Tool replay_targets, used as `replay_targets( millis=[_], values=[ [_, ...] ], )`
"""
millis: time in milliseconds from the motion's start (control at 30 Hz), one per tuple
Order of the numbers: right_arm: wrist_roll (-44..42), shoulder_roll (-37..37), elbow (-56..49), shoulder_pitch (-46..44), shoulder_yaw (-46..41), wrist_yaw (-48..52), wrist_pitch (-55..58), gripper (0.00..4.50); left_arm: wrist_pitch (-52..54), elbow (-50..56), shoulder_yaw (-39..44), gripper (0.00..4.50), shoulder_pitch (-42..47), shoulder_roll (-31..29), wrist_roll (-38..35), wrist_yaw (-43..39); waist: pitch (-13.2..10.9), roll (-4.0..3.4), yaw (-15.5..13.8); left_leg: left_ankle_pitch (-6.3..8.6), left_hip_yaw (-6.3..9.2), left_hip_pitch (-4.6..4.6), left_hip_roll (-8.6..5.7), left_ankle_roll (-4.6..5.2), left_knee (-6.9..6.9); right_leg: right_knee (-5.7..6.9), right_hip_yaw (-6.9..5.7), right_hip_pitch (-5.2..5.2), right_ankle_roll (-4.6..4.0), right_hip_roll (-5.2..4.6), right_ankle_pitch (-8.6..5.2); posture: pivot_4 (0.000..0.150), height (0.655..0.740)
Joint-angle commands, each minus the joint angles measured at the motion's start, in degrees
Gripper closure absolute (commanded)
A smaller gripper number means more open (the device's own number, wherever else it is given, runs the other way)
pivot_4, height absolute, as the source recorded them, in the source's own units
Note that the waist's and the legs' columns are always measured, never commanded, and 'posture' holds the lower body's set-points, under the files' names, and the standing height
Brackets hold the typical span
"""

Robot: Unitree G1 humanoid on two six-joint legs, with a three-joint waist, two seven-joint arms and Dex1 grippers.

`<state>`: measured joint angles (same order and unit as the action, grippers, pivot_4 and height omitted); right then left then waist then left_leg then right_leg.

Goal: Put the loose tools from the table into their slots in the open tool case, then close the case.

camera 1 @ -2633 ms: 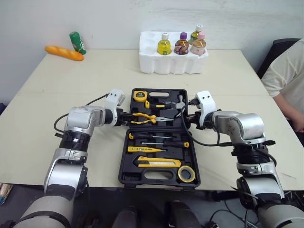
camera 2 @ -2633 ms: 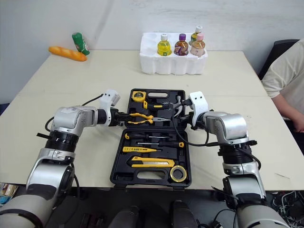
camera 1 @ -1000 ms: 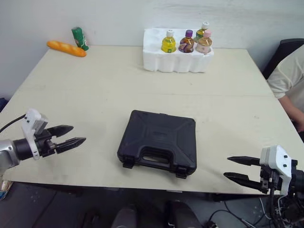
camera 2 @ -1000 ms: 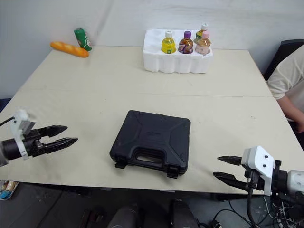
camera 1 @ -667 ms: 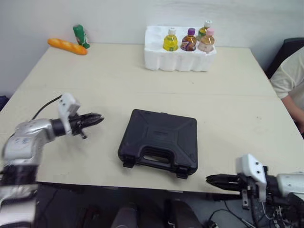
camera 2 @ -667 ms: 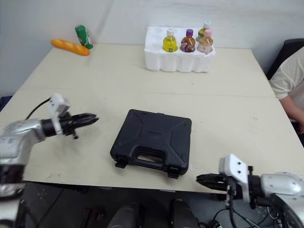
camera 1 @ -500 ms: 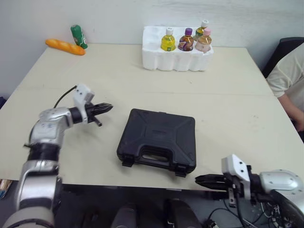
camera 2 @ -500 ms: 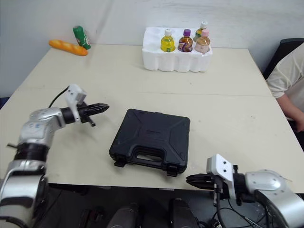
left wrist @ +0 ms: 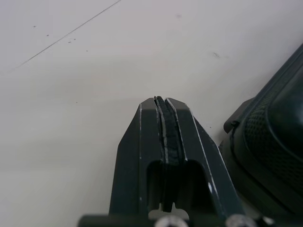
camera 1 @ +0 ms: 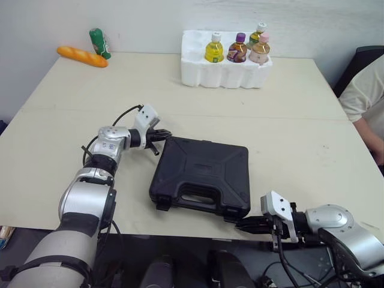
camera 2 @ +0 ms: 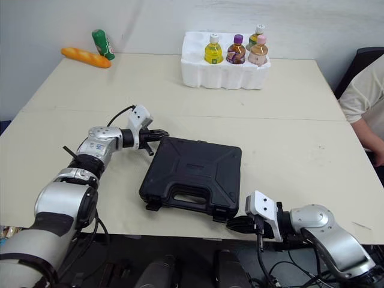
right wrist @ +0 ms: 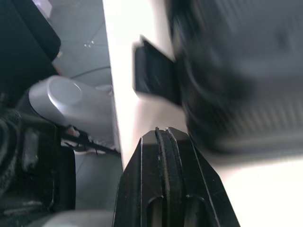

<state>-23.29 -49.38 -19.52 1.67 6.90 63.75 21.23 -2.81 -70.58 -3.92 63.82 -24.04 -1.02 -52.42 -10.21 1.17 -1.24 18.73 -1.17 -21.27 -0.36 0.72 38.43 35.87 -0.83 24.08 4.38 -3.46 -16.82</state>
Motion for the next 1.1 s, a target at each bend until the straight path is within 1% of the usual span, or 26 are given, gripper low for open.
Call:
replay_targets(
  millis=[33, 267, 433, 533, 633, 733, 800, 867, 967, 1100],
  values=[
    [1.46, -0.4, 1.96, -1.42, -0.89, 0.5, -1.46, 4.5, -2.56, 0.13, 0.32, 4.44, 1.4, -0.69, 0.86, -3.98, 0.0, 0.0, -0.01, 0.0, 0.0, 0.01, 0.0, 0.0, 0.0, 0.0, 0.0, 0.0, 0.0, 0.01, 0.0, 0.15, 0.7367],
    [0.48, -0.85, 4.59, -4.09, -3.87, 1.58, -1.29, 4.5, -4.14, 2.24, 0.9, 4.44, 0.25, -0.06, 0.51, -9.99, 0.0, 0.0, -0.11, 0.01, -0.01, -0.01, 0.0, 0.0, 0.14, 0.02, 0.01, 0.0, 0.0, -0.02, 0.0, 0.15, 0.7367],
    [-0.95, -1.93, 2.52, -2.9, -4.08, 3.59, -0.01, 4.5, -5.59, 2.75, 0.39, 4.44, -0.55, -0.04, 1.34, -10.77, 0.0, 0.0, -0.2, 0.04, 0.01, -0.07, 0.01, 0.04, 0.23, 0.07, 0.01, 0.0, 0.0, -0.04, 0.0, 0.15, 0.7367],
    [-0.09, -1.43, 2.55, -2.94, -3.73, 2.98, -0.22, 4.5, -5.7, 2.92, 0.54, 4.44, -0.85, -0.27, 1.4, -11.44, 0.0, 0.0, -0.24, 0.05, 0.04, -0.11, 0.01, 0.05, 0.25, 0.09, -0.03, 0.0, 0.01, -0.04, 0.01, 0.15, 0.7367],
    [0.4, -1.33, 3.41, -4.0, -3.82, 2.77, -0.3, 4.5, -4.86, 4.85, 0.28, 4.44, -2.3, -0.99, 0.82, -15.23, 0.0, 0.0, -0.17, 0.05, 0.02, -0.11, 0.01, 0.06, 0.26, 0.1, -0.02, 0.0, 0.02, -0.04, 0.01, 0.15, 0.7367],
    [1.23, -2.12, 4.66, -5.96, -4.5, 3.34, -1.25, 4.5, -2.79, 10.78, -0.69, 4.44, -6.49, -2.04, -0.2, -20.95, 0.0, -0.01, 0.28, 0.06, 0.0, -0.09, 0.01, 0.05, 0.25, 0.1, 0.03, 0.0, 0.02, -0.03, 0.01, 0.15, 0.7367],
    [1.8, -3.04, 7.1, -8.63, -5.08, 4.28, -1.34, 4.5, -2.57, 17.15, -2.2, 4.44, -10.96, -3.82, -0.5, -25.29, 0.0, -0.02, 0.71, 0.06, -0.02, -0.06, 0.02, 0.04, 0.26, 0.1, 0.06, 0.0, 0.02, -0.03, 0.01, 0.15, 0.7367],
    [2.71, -4.15, 9.83, -11.22, -5.02, 5.71, -1.78, 4.5, -0.23, 23.23, -2.45, 4.44, -14.38, -5.34, -1.56, -27.53, 0.0, -0.05, 1.01, 0.06, -0.1, 0.02, 0.02, 0.05, 0.3, 0.08, 0.19, -0.02, 0.02, -0.07, 0.01, 0.15, 0.7367],
    [4.95, -5.11, 13.76, -15.05, -3.89, 7.51, -3.58, 4.5, 4.57, 31.77, -1.54, 4.44, -18.19, -6.9, -3.74, -28.25, 0.0, -0.06, 1.24, 0.13, -0.05, 0.02, 0.03, 0.17, 0.35, 0.1, 0.21, -0.02, 0.0, -0.11, 0.0, 0.15, 0.7367],
    [7.91, -4.25, 18.59, -19.35, -2.98, 7.27, -5.6, 4.5, 11.2, 43.91, -0.43, 4.44, -23.85, -8.37, -6.69, -27.29, -0.02, -0.1, 1.43, 0.12, -0.03, -0.12, 0.04, 0.13, 0.3, 0.11, 0.24, 0.16, -0.02, -0.1, -0.01, 0.15, 0.7367]
  ],
)
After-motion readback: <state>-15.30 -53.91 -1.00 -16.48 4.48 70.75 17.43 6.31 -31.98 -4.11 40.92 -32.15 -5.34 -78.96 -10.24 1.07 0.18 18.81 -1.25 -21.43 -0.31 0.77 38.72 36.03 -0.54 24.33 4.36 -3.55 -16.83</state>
